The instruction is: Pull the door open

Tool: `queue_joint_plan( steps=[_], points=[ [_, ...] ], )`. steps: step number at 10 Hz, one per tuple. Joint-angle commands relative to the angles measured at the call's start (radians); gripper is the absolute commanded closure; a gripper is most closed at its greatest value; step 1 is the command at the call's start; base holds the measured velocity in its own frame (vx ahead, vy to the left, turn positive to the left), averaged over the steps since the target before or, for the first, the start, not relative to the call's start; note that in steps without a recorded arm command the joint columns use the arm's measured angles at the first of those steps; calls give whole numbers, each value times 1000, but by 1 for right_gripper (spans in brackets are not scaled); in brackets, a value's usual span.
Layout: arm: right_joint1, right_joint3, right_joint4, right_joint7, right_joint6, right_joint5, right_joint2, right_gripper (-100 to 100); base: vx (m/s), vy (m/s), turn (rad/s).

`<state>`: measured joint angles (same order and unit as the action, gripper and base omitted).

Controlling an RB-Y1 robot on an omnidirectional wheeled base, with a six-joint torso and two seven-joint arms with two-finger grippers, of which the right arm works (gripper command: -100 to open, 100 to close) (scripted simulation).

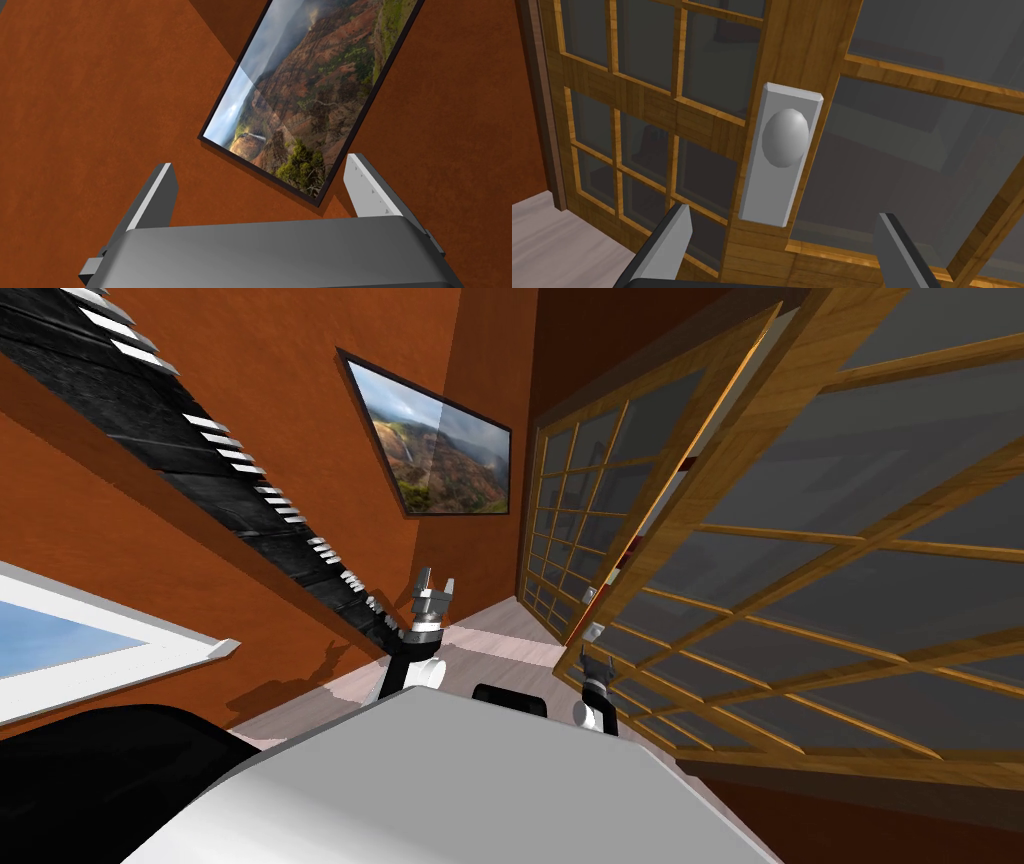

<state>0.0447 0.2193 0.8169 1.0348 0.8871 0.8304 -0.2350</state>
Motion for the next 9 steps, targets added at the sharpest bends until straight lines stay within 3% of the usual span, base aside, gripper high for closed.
queue_joint_plan(
  steps=[1,6,7,8,9],
  points=[
    [2,10,5,44,4,16,-1,-100,-44,-16,44],
    [6,38,19,159,15,60,-4,-100,-59,-16,46],
    [6,35,17,145,14,55,-3,-100,-24,-7,6],
    [16,34,5,185,22,60,-31,-100,146,6,81],
    [18,33,2,194,24,61,-39,-100,203,-5,73]
  ],
)
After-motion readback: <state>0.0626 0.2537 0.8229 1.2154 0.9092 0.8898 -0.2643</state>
